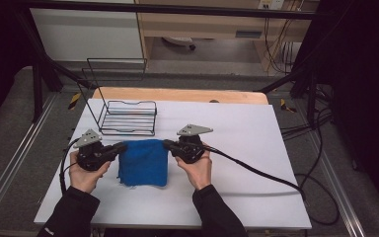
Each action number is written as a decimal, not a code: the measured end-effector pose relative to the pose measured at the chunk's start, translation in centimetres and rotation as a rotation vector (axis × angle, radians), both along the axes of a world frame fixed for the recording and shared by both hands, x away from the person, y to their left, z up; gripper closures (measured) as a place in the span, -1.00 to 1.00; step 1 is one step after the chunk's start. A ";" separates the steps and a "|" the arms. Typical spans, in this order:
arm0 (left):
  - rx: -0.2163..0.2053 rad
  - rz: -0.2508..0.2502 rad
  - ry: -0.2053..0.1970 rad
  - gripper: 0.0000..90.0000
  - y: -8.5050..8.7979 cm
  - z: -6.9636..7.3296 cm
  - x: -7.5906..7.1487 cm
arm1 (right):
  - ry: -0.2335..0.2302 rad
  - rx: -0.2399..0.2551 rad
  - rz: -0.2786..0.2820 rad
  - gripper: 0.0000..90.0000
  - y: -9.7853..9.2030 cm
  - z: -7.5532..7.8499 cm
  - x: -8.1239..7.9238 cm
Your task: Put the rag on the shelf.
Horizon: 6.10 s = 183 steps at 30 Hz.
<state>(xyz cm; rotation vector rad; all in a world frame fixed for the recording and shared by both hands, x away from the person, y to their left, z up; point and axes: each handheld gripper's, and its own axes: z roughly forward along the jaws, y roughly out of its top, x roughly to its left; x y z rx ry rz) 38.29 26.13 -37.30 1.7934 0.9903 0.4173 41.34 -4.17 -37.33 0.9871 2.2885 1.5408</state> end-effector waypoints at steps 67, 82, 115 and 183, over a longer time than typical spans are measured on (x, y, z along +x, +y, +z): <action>-0.246 0.155 -0.434 0.89 5.0 13.7 3.1 | -0.470 0.211 -0.061 0.95 5.8 14.7 2.5; -0.269 0.182 -0.480 0.89 5.9 17.2 5.1 | -0.524 0.216 -0.077 0.95 7.4 19.1 4.6; -0.248 0.248 -0.488 0.89 6.7 21.6 12.3 | -0.545 0.161 -0.124 0.95 9.4 22.7 11.0; -0.053 0.125 -0.296 0.68 8.8 16.1 6.1 | -0.293 -0.156 0.117 0.93 10.5 15.2 6.7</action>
